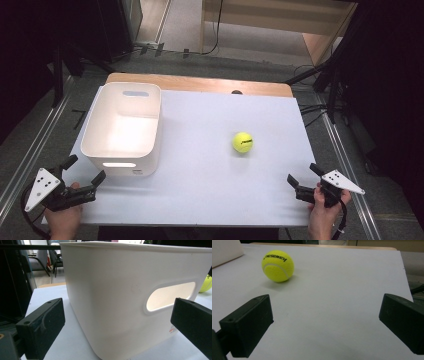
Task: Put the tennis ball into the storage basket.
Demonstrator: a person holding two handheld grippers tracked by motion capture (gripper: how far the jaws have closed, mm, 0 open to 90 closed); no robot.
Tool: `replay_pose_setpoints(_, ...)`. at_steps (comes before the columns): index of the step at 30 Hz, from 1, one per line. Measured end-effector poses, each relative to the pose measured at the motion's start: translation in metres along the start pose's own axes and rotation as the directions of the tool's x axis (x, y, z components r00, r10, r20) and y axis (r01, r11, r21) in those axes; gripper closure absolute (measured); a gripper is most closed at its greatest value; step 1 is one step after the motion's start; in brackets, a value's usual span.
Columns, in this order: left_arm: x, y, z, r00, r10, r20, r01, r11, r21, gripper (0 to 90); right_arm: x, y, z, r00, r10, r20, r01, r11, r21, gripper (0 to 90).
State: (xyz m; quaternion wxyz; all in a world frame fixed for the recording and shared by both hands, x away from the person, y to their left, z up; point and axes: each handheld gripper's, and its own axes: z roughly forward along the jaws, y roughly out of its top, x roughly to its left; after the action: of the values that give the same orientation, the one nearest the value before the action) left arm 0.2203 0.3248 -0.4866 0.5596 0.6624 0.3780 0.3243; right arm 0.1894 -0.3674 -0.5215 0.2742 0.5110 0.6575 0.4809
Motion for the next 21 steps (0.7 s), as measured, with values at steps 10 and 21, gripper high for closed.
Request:
replay_pose_setpoints(10,0.000,0.000,0.001,1.0000,0.002,0.003,-0.002,1.0000,0.009,0.0,-0.001,0.005,-0.001,0.9996,-0.003,-0.027,0.004,0.998,0.055,0.0)
replay_pose_setpoints(21,-0.001,0.000,0.001,1.0000,0.005,0.001,-0.005,0.9999,0.009,0.0,0.002,0.026,0.002,0.9983,-0.034,-0.047,0.041,0.987,0.158,0.0)
